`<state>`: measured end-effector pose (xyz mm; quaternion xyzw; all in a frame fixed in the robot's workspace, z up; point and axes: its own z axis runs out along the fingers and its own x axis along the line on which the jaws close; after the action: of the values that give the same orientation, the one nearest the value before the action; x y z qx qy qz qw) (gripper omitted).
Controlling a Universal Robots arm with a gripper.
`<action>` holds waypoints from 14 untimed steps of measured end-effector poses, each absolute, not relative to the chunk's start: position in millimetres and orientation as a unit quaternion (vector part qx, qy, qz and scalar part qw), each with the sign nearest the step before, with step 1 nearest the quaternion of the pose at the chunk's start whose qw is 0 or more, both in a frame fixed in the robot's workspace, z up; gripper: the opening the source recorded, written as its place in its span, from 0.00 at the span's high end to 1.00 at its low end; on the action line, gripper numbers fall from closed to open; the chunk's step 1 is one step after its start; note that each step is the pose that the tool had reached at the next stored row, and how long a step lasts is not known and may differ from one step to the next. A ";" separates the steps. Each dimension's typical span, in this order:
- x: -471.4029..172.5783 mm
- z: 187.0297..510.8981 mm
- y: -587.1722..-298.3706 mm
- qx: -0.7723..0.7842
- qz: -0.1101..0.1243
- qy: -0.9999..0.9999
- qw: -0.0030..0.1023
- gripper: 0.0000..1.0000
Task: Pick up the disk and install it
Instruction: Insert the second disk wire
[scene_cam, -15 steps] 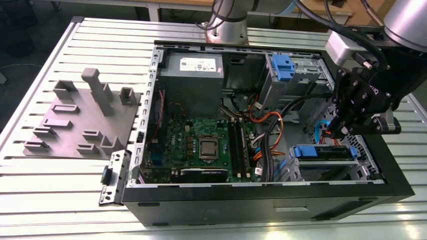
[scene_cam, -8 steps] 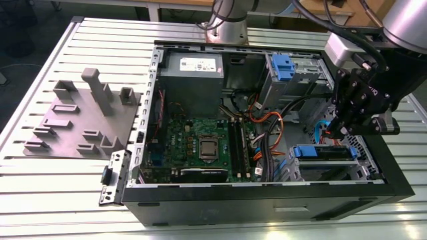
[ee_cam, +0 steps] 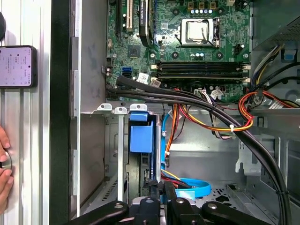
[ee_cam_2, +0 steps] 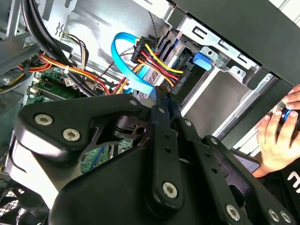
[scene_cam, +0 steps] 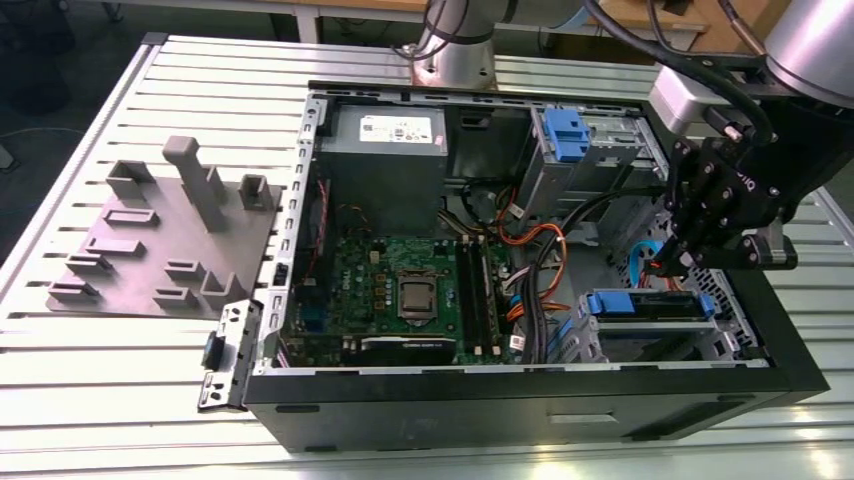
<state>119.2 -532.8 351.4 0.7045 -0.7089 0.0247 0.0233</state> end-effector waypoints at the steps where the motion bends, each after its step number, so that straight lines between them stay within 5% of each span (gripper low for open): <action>1: 119.0 351.2 -532.7 0.705 0.025 -0.709 0.023 0.84; 14: 108.3 345.0 -537.7 0.713 0.025 -0.701 0.013 0.84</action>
<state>108.3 -537.7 345.0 0.7126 -0.7010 0.0255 0.0131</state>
